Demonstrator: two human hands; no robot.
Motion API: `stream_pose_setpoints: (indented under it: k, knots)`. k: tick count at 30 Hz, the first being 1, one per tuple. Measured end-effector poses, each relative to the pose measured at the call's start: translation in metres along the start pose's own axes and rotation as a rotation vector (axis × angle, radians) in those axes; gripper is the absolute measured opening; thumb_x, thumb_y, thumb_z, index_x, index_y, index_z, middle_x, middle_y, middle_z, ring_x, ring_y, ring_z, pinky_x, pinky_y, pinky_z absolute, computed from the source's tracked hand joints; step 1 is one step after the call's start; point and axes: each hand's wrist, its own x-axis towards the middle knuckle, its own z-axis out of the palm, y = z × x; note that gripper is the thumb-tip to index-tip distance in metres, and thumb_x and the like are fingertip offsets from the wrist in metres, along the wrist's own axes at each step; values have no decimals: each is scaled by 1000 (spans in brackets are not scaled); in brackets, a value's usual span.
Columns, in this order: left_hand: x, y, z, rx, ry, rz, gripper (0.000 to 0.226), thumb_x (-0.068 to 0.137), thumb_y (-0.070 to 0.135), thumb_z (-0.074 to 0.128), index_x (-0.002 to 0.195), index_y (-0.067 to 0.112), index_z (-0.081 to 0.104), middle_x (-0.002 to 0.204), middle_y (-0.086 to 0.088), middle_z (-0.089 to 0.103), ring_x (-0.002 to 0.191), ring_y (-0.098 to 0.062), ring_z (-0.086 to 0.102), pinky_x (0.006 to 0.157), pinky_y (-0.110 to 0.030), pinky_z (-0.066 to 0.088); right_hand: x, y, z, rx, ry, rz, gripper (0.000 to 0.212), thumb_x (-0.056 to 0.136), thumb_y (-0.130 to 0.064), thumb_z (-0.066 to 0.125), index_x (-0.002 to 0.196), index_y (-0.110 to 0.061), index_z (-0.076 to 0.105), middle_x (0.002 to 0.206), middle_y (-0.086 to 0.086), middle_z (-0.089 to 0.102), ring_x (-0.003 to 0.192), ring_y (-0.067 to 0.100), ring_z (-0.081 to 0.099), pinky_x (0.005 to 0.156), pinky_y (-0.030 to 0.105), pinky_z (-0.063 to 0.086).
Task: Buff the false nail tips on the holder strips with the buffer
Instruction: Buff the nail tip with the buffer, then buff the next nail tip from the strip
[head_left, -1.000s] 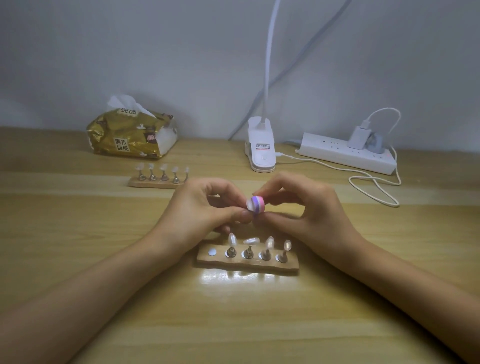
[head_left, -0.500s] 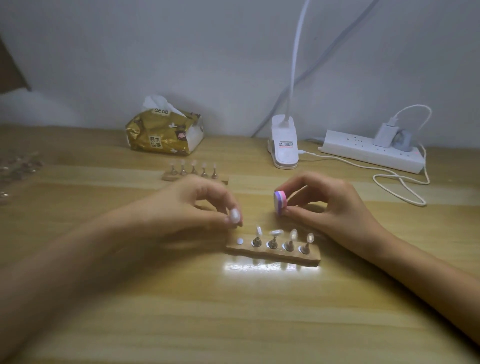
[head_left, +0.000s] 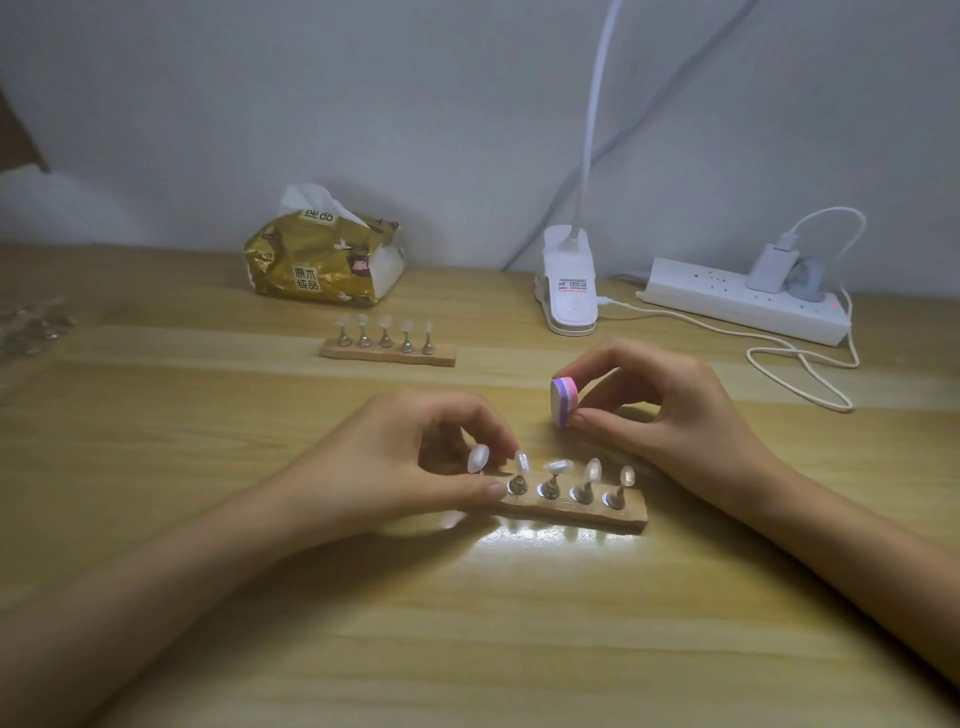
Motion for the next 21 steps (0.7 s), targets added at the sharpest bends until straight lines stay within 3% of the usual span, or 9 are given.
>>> stream_pose_setpoints:
  k: [5, 9, 11, 14, 17, 21]
  knots:
    - [0, 7, 16, 29, 96, 57, 13, 77, 14, 82, 81, 23, 75, 83, 3, 71, 80, -15, 66, 71, -25, 51, 2, 3, 0, 12, 22, -5, 24, 83, -2, 78, 97, -19, 70, 92, -8, 74, 83, 18, 72, 80, 37, 59]
    - [-4, 9, 21, 53, 142, 87, 14, 77, 13, 81, 75, 23, 70, 73, 6, 64, 70, -13, 60, 65, -25, 47, 2, 4, 0, 32, 21, -7, 23, 83, 0, 77, 97, -16, 70, 91, -6, 74, 84, 16, 72, 77, 32, 59]
    - [-9, 12, 23, 194, 158, 161, 15, 80, 15, 77, 76, 25, 67, 76, 9, 61, 75, -13, 59, 66, -26, 47, 3, 5, 0, 36, 16, -8, 23, 83, 0, 77, 97, -15, 70, 92, -6, 74, 83, 16, 71, 76, 31, 59]
    - [-15, 20, 26, 439, 210, 283, 8, 81, 23, 70, 83, 28, 64, 91, 14, 65, 92, -7, 62, 80, -34, 45, 3, 7, 0, 54, 18, -1, 22, 83, 0, 78, 97, -15, 70, 92, -6, 74, 84, 16, 71, 75, 29, 58]
    - [-12, 27, 19, 208, 310, 290, 5, 84, 32, 65, 87, 28, 65, 96, 14, 72, 96, -5, 66, 81, -20, 41, 5, 9, -1, 95, 34, 24, 22, 83, 1, 77, 98, -13, 70, 93, -2, 74, 89, 18, 72, 79, 34, 59]
    - [21, 20, 0, -136, 234, 87, 2, 88, 23, 70, 88, 21, 70, 91, 4, 75, 81, -7, 66, 70, -28, 48, 6, 9, 0, 155, 46, 51, 21, 83, 2, 77, 99, -10, 70, 95, 4, 75, 92, 20, 74, 84, 46, 60]
